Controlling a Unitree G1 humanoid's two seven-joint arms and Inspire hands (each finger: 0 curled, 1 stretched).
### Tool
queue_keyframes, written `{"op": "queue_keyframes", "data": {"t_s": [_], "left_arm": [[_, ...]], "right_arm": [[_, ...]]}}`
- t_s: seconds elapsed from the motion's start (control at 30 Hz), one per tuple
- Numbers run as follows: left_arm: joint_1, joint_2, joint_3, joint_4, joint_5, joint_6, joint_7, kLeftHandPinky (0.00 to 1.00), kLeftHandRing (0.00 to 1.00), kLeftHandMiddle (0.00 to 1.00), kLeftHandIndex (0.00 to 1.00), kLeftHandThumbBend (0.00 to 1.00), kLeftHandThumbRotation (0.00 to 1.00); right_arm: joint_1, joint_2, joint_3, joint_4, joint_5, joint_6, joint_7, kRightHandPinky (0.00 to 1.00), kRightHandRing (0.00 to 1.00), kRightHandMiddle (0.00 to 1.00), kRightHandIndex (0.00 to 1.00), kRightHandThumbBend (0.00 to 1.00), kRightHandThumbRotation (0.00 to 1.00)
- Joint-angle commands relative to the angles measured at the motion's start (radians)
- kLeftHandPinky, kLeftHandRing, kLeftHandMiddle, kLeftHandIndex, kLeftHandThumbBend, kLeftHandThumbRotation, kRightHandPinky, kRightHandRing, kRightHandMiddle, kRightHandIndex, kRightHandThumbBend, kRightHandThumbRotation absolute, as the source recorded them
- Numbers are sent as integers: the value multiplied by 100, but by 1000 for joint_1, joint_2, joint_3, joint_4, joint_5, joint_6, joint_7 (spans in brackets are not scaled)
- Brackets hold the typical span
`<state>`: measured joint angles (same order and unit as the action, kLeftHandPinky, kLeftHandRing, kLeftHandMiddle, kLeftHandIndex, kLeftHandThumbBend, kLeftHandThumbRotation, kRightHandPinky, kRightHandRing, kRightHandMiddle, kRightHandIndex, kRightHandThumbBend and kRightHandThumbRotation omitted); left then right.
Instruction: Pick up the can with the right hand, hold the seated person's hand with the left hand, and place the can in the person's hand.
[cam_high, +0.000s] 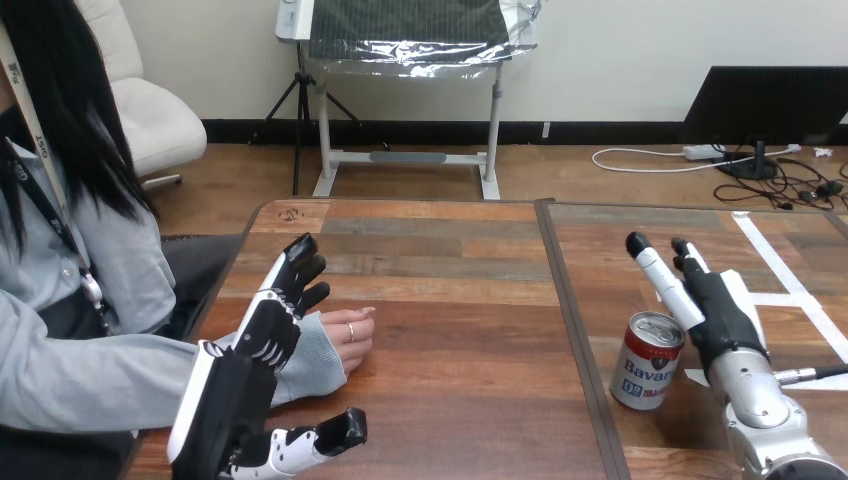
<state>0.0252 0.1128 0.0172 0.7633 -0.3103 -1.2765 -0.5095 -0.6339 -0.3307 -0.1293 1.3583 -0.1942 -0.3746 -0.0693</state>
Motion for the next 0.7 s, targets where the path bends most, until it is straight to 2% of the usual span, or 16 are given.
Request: {"op": "queue_keyframes", "data": {"t_s": [0.0,0.13,0.3,0.67], "left_arm": [[-84,-15,7,16,-1,-24,1,90,95,97,95,100,53],[-87,-19,10,25,7,-30,4,90,95,97,95,100,53],[-87,-25,10,30,3,-31,6,89,94,96,95,100,53],[-82,-28,8,33,0,-31,6,89,94,96,94,100,52]], "right_arm": [[-89,-50,-21,-29,22,-60,-10,88,95,100,100,100,93],[-95,-55,-33,-31,32,-71,-16,88,95,99,100,100,92],[-98,-68,-53,-37,55,-121,-4,90,97,100,100,100,89],[-105,-96,-105,-46,125,-197,42,97,100,100,100,100,85]]}}
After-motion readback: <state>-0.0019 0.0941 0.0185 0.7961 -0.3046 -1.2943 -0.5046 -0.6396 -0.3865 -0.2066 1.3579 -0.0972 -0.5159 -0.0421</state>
